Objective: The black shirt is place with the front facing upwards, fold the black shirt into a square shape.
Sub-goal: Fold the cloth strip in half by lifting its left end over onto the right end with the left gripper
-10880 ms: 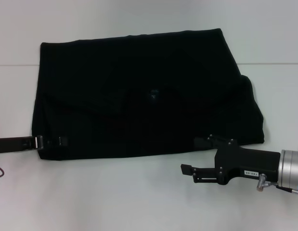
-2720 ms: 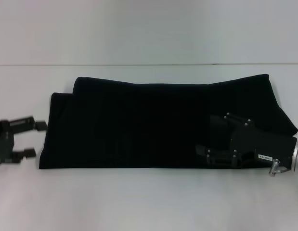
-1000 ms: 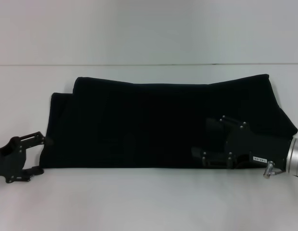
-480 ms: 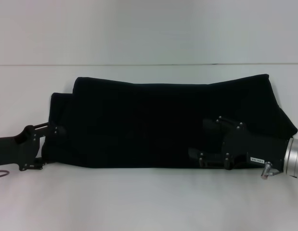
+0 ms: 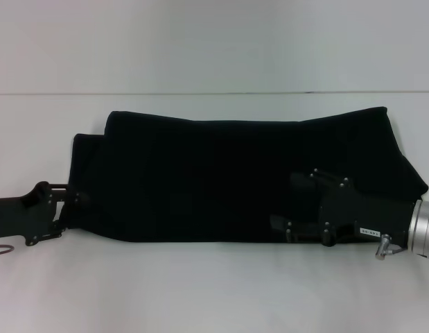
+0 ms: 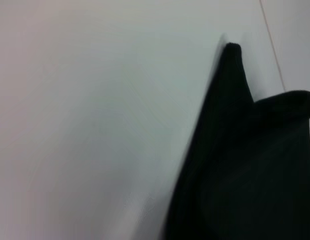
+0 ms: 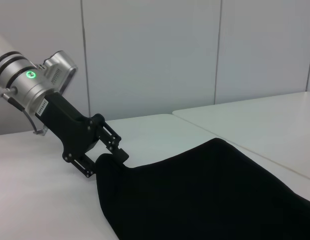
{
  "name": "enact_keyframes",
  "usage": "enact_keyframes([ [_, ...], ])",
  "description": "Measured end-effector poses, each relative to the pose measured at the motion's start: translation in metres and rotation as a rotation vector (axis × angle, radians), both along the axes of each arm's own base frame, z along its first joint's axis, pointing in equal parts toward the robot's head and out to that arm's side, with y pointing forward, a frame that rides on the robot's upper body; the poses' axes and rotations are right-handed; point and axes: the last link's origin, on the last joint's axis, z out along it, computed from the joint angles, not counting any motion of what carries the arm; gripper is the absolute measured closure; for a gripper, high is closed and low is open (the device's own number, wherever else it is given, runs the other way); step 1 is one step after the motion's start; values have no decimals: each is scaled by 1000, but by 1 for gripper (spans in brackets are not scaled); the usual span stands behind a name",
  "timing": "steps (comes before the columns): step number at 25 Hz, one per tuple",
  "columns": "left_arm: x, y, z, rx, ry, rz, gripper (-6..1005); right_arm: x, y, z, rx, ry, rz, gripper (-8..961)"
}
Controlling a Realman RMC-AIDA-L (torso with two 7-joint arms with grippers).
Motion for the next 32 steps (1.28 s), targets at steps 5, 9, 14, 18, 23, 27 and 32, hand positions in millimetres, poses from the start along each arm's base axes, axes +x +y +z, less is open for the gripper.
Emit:
enact_keyframes([
  [5, 0, 0, 0, 1, 0, 1, 391, 0, 0, 0, 2, 1, -1, 6],
  [9, 1, 1, 0, 2, 5, -11, 556, 1, 0, 0, 2, 1, -1, 6],
  [14, 2, 2, -1, 18, 10, -34, 795, 1, 0, 0, 3, 0, -3, 6],
  [18, 2, 3, 2, 50, 2, -54, 957, 1, 0, 0, 8, 2, -8, 6],
  [23, -6, -1, 15, 118, -4, -59, 956, 3, 3, 3, 23, 4, -23, 7],
  [27, -23, -9, 41, 206, 25, -37, 957, 5, 7, 5, 49, -4, -43, 7],
  [32, -46, -22, 77, 309, 70, 7, 959, 12, 13, 9, 96, -21, -92, 7],
])
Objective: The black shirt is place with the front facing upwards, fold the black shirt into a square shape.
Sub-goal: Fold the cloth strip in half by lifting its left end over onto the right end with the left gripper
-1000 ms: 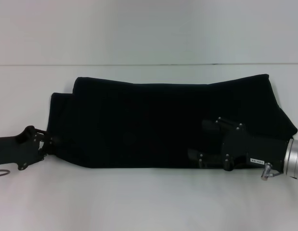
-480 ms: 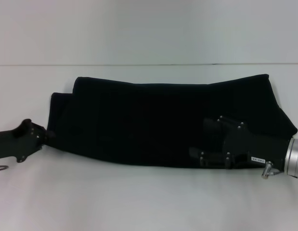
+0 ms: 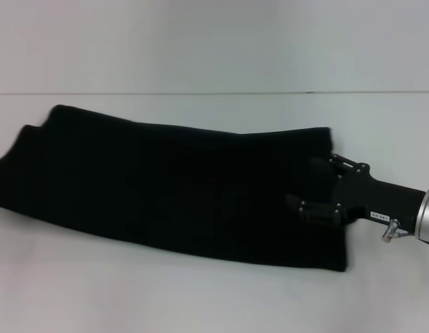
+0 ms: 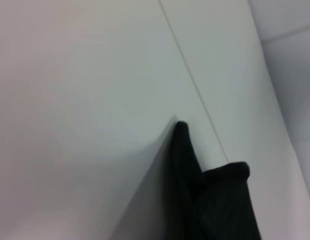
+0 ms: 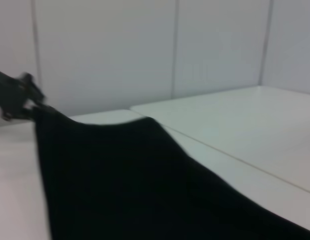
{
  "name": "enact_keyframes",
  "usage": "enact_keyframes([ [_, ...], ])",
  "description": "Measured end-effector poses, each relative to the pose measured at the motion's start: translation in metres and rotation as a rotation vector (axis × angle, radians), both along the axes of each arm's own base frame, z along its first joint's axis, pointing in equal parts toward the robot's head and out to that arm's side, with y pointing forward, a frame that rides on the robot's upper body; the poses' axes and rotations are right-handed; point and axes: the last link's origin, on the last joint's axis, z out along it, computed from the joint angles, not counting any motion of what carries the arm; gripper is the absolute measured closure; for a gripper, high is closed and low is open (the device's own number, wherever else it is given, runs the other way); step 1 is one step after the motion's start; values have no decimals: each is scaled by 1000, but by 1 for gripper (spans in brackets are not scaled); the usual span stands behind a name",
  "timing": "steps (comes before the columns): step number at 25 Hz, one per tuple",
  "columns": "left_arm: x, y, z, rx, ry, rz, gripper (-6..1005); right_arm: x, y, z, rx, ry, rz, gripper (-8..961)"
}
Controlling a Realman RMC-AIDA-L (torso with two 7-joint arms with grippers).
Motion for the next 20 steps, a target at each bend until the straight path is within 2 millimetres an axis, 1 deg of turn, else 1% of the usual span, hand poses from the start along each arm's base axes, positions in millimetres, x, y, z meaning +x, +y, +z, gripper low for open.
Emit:
enact_keyframes([
  [3, -6, -3, 11, 35, 16, 11, 959, 2, 1, 0, 9, -9, -13, 7],
  [6, -5, -2, 16, 52, 15, 2, 959, 5, 2, 1, 18, -15, -27, 7],
  [8, 1, 2, 19, 63, -2, -25, 958, 8, 2, 2, 30, -14, -44, 7],
  [10, 13, 9, 21, 78, -36, -78, 958, 11, 1, 3, 41, -7, -61, 7],
  [12, 33, 20, 22, 101, -84, -160, 958, 16, -1, 5, 55, 6, -84, 7],
  [13, 52, 32, 20, 110, -122, -234, 958, 18, -2, 6, 62, 12, -97, 7],
  [15, 70, 43, 16, 103, -145, -294, 958, 24, -5, 9, 79, 25, -126, 7],
  [17, 100, 61, 8, 77, -169, -385, 958, 31, -9, 12, 98, 35, -154, 6],
  [20, 146, 87, -11, 10, -174, -505, 958, 43, -14, 19, 124, 58, -214, 6],
])
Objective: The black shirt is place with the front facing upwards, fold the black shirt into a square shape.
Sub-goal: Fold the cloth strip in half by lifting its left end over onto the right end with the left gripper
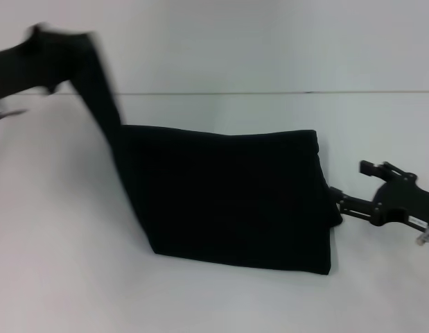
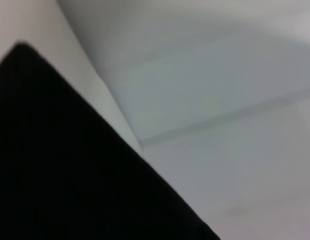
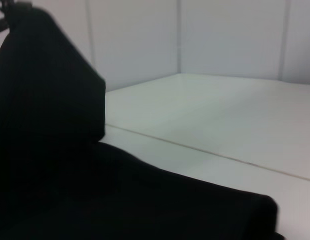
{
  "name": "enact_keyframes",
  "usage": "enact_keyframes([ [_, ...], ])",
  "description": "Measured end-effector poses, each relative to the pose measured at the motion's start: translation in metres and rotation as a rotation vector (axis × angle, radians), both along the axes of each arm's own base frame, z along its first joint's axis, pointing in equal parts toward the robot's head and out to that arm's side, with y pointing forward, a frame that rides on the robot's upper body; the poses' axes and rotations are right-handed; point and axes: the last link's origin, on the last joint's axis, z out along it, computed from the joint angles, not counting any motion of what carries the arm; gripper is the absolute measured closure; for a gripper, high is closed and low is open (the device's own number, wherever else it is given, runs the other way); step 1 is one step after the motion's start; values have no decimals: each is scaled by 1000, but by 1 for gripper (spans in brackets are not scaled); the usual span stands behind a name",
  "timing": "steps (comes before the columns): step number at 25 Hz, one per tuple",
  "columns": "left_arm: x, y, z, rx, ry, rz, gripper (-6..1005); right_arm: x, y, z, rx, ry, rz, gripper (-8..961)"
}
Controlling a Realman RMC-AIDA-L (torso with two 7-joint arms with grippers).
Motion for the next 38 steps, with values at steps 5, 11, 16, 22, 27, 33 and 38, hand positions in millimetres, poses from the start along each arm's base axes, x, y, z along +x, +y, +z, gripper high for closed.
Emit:
enact_keyframes([
  [5, 78, 20, -54, -126, 25, -192, 959, 9, -7, 3, 7, 19, -46, 6],
  [11, 105, -6, -135, -268, 40, -260, 959, 13, -12, 0, -2, 26, -64, 6],
  [16, 95, -41, -192, -363, -17, -226, 959, 12, -13, -9, -17, 41, -85, 7],
  [22, 94, -49, -197, -365, -39, -242, 959, -4, 4, -22, -35, 31, -75, 7],
  [27, 98, -45, -193, -348, -29, -272, 959, -25, 23, -33, -62, 9, -38, 6],
  [33, 98, -46, -191, -348, -32, -286, 958, -46, 48, -46, -76, -65, -23, 6],
  [38, 99, -53, -191, -378, -38, -318, 958, -59, 75, -39, -4, -112, -54, 7],
])
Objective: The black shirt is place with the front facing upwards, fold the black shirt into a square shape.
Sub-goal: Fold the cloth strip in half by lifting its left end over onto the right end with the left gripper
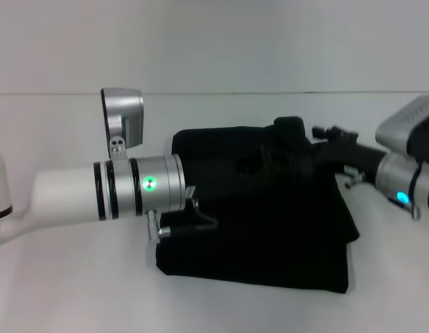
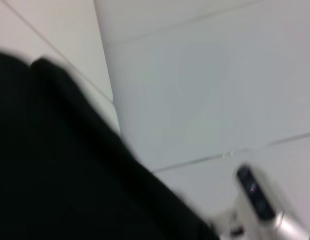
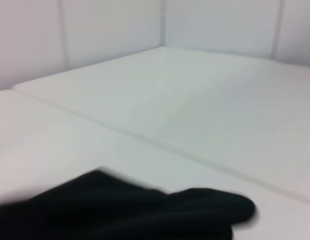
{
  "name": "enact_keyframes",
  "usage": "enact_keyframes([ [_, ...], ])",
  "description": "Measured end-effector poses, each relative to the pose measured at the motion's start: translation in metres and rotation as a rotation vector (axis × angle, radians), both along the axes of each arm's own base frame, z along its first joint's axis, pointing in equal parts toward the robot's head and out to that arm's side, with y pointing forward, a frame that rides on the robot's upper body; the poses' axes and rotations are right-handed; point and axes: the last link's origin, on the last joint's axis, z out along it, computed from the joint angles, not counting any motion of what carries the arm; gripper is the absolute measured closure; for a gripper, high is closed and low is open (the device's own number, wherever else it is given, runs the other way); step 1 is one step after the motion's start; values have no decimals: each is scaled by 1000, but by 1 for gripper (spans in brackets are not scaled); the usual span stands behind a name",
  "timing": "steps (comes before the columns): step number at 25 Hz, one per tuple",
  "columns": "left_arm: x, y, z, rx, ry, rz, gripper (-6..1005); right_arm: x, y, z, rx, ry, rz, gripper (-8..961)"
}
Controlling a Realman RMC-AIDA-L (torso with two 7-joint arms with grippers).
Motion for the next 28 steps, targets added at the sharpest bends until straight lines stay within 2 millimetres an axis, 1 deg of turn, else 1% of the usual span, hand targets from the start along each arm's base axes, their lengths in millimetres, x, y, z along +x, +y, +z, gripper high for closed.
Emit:
enact_keyframes([
  [4, -2, -11, -4, -61, 36, -51, 958, -3, 14, 16, 66, -5, -5, 7],
  [8, -3, -19, -9, -108, 68, -94, 958, -2, 18, 25, 95, 0, -4, 7],
  [13, -2, -25, -17, -130, 94, -125, 958, 0, 15, 25, 97, 10, -11, 7],
  [21, -4, -22, -36, -87, 188, -136, 958, 11, 8, 24, 100, 14, -41, 6],
  [28, 2, -20, -44, -61, 200, -163, 960, 28, 5, 39, 178, 59, -108, 6],
])
